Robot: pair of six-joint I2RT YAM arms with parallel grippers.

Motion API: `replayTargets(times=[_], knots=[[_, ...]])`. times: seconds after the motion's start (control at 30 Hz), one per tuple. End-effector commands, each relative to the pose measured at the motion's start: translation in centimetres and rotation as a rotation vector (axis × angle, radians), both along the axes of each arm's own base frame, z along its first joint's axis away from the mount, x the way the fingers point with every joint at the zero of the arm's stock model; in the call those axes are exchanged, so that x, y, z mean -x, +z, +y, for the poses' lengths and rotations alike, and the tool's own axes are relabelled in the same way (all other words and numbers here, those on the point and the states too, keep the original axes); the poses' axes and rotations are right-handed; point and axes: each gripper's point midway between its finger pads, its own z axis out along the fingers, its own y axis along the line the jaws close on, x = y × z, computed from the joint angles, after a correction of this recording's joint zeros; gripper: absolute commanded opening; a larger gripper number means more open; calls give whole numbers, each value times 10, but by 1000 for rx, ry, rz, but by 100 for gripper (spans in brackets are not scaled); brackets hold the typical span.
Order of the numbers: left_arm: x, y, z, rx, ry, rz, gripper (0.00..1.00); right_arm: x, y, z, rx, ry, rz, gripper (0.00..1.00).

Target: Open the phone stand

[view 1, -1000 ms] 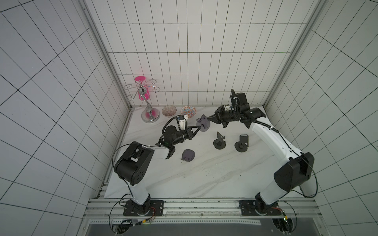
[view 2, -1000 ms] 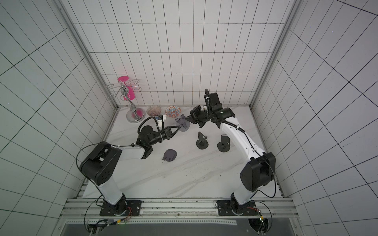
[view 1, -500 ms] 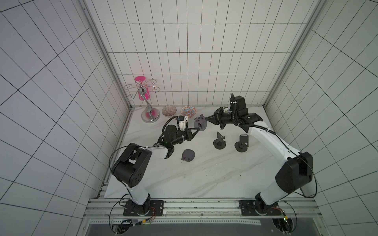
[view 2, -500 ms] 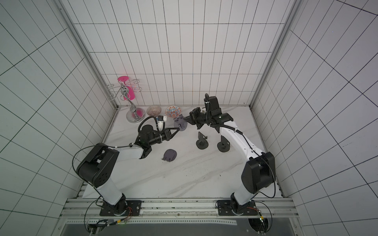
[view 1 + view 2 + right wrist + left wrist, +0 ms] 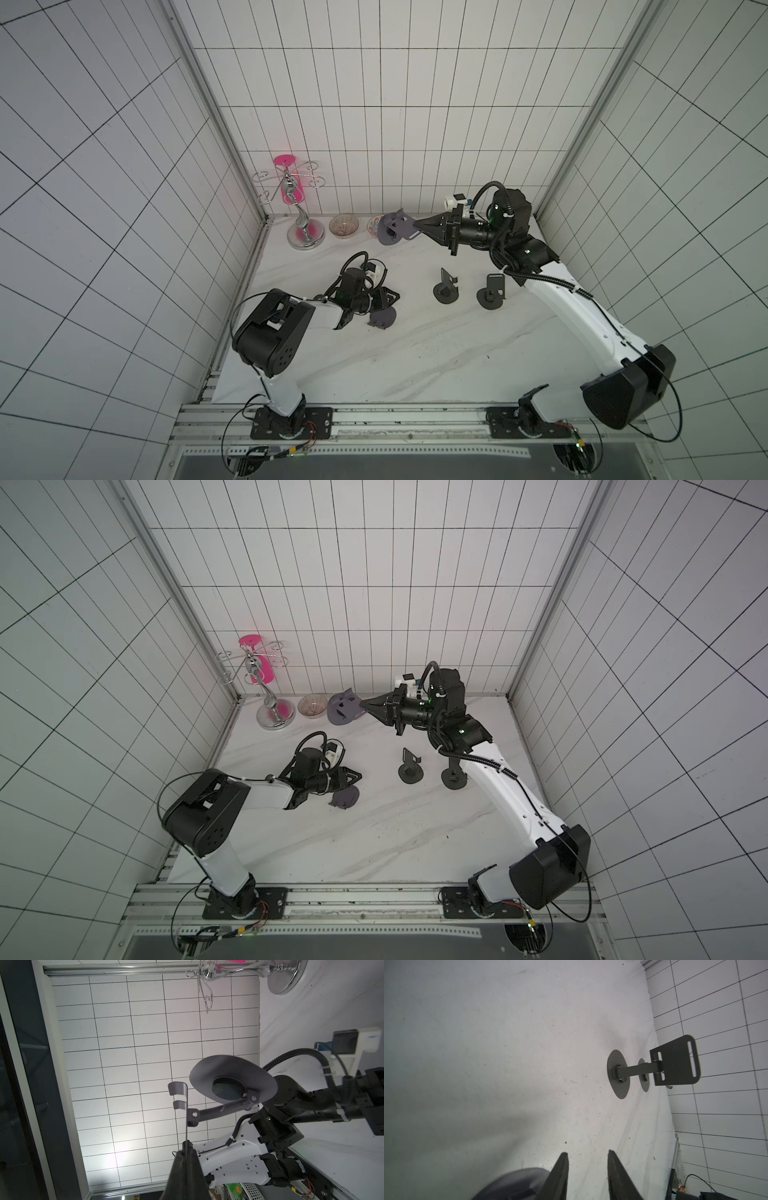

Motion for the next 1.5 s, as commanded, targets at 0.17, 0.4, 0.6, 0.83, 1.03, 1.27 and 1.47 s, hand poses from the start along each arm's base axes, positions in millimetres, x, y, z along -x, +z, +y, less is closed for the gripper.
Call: replayTargets(times=[0.17, 0.4, 0.6, 0.83, 1.03, 1.27, 1.47], knots=[[14, 99, 29, 53, 63, -218, 61, -16, -19, -12, 17, -23, 28, 0], [45, 172, 50, 21, 52, -438, 65, -8, -30, -18, -13, -27, 80, 0], [53, 202, 54, 78, 70, -528, 68, 1, -43, -21, -14, -25, 114, 0], [39, 201, 44, 90, 54, -520, 68, 6, -40, -24, -16, -30, 110, 0], [40, 220, 37, 140, 24, -550, 68, 9, -47, -25, 10, -30, 113, 0], [47, 239, 36, 172, 4, -586, 69, 9, -57, -22, 12, -25, 127, 0], [42, 241, 28, 164, -14, -587, 69, 9, -54, -18, 2, -13, 122, 0]])
